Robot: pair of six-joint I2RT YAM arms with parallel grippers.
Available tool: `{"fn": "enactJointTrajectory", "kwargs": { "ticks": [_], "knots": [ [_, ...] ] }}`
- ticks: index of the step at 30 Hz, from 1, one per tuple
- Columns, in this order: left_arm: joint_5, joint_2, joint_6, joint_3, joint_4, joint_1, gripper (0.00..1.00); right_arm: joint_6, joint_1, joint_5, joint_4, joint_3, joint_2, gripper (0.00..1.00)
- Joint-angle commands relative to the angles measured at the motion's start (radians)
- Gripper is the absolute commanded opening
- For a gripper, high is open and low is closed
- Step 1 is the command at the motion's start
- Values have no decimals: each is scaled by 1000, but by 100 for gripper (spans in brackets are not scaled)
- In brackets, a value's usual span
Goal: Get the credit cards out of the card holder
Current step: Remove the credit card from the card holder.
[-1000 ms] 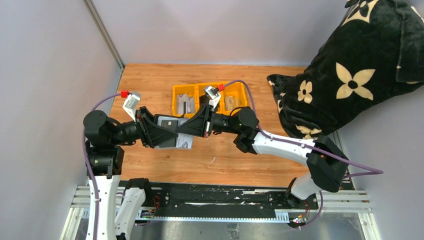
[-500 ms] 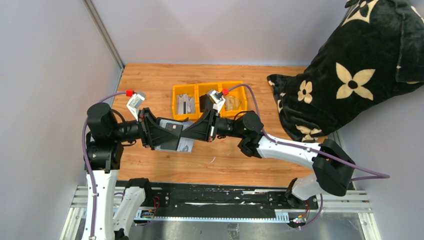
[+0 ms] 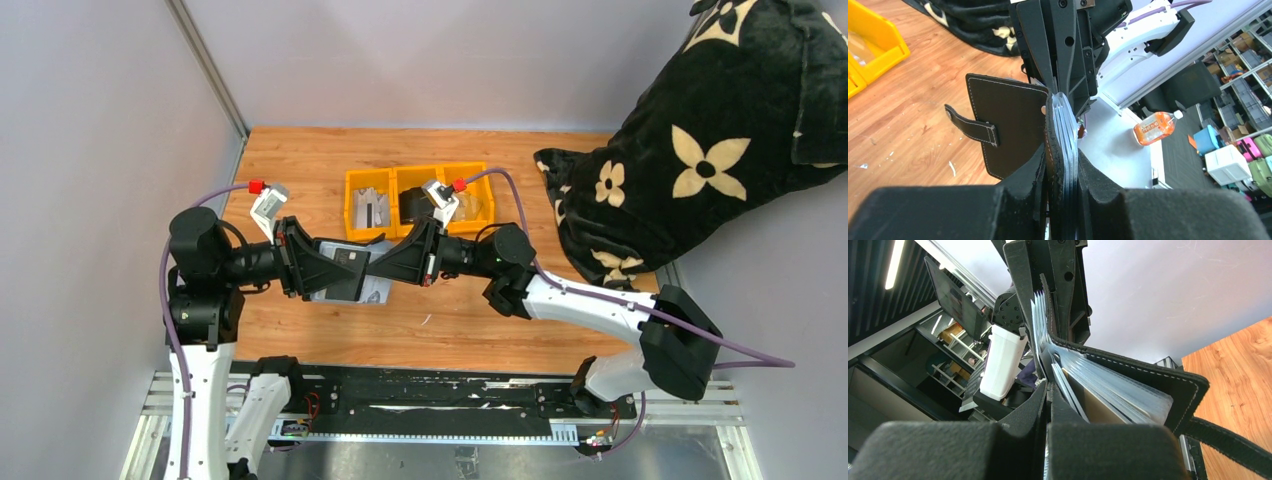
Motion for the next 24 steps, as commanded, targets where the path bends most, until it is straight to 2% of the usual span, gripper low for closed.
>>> {"fn": "enactJointTrajectory", "kwargs": {
  "ticks": [1,9,10,12,15,24],
  "knots": [
    [40,-12,0,49,6,-9,18,-30,-8,23,-7,-19,-27,0],
    [22,-4,-12,72,6,-9,18,-29,-14,10,-17,-30,-42,0],
    [20,-3,-13,72,5,-8,18,-26,-14,5,-10,-24,-39,4],
    [15,-2,-13,68,6,-8,18,-19,-12,-3,0,-9,-35,26],
    [6,0,-15,67,6,-9,18,-22,-8,-6,-7,17,-25,34],
    [-10,5,-21,67,5,-9,18,-31,13,-47,2,103,48,37]
  ]
}}
